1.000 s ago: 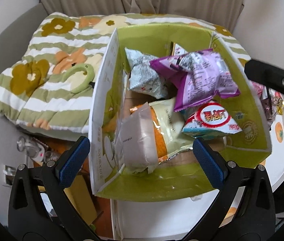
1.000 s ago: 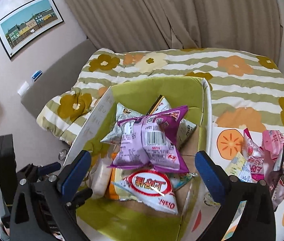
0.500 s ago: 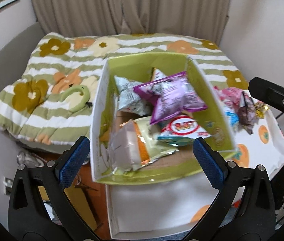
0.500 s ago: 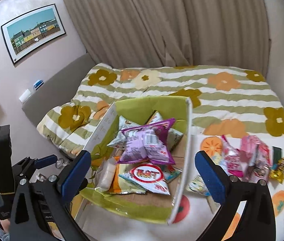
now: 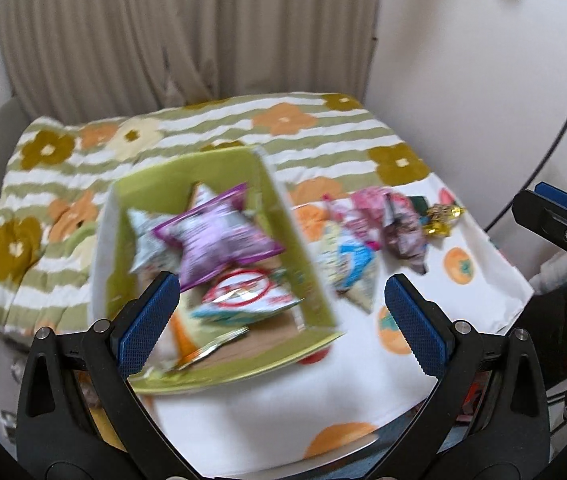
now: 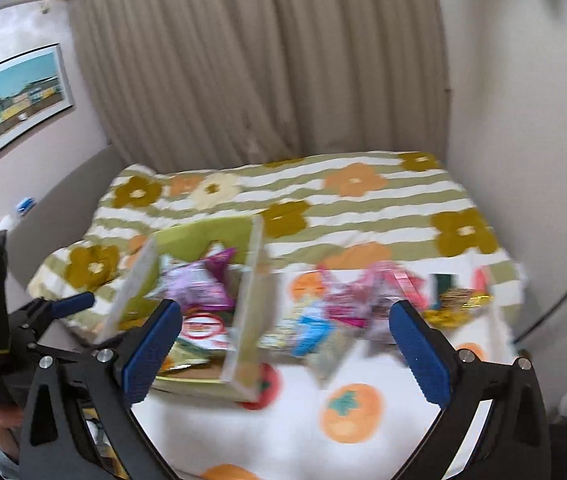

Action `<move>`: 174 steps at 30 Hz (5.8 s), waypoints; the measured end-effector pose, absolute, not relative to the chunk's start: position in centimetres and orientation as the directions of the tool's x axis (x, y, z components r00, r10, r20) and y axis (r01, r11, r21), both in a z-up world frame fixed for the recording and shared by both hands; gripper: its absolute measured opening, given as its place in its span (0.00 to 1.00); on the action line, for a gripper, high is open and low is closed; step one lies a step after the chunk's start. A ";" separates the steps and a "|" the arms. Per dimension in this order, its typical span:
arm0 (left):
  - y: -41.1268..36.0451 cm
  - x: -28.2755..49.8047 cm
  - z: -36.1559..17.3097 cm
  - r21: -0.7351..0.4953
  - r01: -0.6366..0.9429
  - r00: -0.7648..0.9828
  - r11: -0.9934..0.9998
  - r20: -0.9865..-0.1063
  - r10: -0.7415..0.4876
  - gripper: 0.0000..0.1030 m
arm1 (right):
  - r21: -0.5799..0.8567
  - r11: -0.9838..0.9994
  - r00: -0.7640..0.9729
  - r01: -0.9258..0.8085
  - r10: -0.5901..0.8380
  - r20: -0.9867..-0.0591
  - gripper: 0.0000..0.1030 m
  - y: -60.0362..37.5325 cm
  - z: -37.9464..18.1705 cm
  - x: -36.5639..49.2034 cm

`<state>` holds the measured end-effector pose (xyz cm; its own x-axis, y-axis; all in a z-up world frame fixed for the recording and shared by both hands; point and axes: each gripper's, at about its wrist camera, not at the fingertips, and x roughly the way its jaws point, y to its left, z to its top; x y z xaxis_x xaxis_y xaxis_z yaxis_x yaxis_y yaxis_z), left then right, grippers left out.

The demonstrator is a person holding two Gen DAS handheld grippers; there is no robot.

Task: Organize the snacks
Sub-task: 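Move both tools back from the box toward the remaining snacks, then grasp the cartoon-printed bag with left tool while right tool grasps the yellow chocolate bag, then carry both bags over the green box and open both tools to drop them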

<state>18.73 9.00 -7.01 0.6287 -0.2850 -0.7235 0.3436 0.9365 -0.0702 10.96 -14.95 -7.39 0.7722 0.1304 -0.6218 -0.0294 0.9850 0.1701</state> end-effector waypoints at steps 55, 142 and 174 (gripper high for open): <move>-18.8 32.4 -27.0 -0.154 0.331 0.361 0.931 -0.891 -0.276 0.65 | 0.280 0.947 0.464 0.155 0.181 -0.867 0.95 -38.8 -30.8 29.2; 23.9 22.4 -13.4 -0.094 0.079 0.599 0.992 -0.791 -0.123 1.00 | 0.136 0.914 0.533 -0.381 0.338 -0.776 0.53 -1.3 -16.1 20.3; 20.7 21.0 -11.6 -0.174 0.153 0.598 0.973 -0.767 -0.232 1.00 | 0.166 0.938 0.595 -0.305 0.324 -0.736 1.00 -5.0 -15.2 17.6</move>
